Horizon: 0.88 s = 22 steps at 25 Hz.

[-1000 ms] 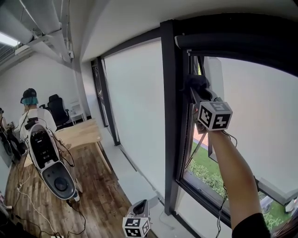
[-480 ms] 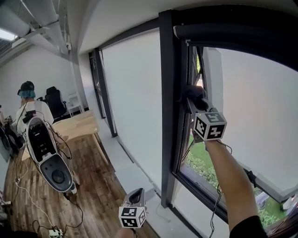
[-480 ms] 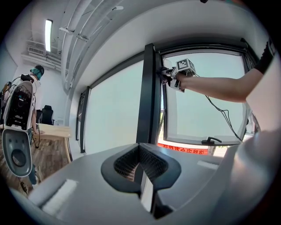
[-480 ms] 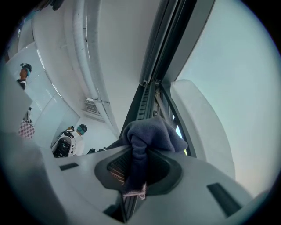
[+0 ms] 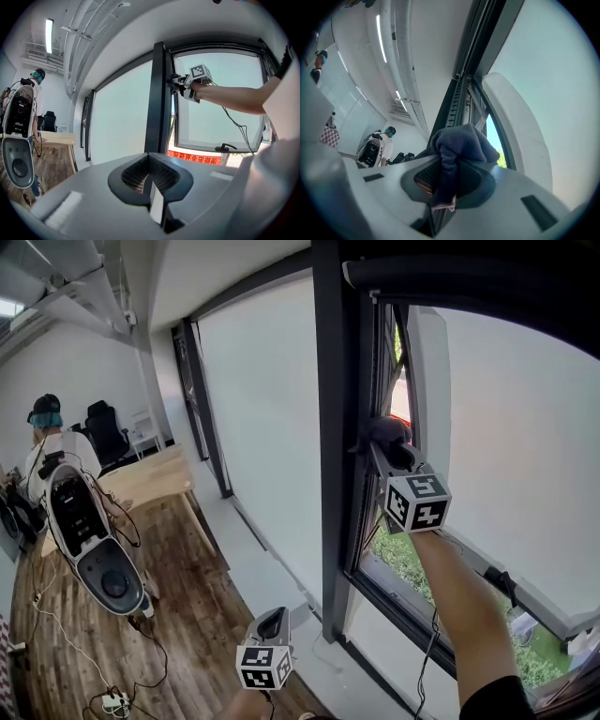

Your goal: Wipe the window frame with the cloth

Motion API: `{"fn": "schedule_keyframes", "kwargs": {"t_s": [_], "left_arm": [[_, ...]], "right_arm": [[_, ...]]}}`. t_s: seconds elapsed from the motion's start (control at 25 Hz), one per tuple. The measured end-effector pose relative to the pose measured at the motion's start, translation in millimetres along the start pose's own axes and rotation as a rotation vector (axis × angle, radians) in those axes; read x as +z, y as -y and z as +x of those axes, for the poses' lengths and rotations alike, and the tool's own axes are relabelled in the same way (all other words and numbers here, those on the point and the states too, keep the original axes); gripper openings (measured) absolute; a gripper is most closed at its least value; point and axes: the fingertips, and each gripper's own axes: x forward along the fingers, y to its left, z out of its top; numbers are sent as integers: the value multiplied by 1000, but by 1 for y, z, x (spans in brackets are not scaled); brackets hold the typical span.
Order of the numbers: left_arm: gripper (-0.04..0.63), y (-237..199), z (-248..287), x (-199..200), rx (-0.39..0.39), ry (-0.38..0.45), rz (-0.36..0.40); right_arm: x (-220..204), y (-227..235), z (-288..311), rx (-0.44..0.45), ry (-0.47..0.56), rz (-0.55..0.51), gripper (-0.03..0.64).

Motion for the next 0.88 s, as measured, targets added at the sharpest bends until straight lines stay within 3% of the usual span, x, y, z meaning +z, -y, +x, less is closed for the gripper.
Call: {"fn": "schedule_keyframes", "kwargs": {"t_s": [0.88], "left_arm": [[9, 10, 18, -15, -53, -40, -2]], "right_arm": [[-63, -11, -12, 6, -128, -18, 71]]}}
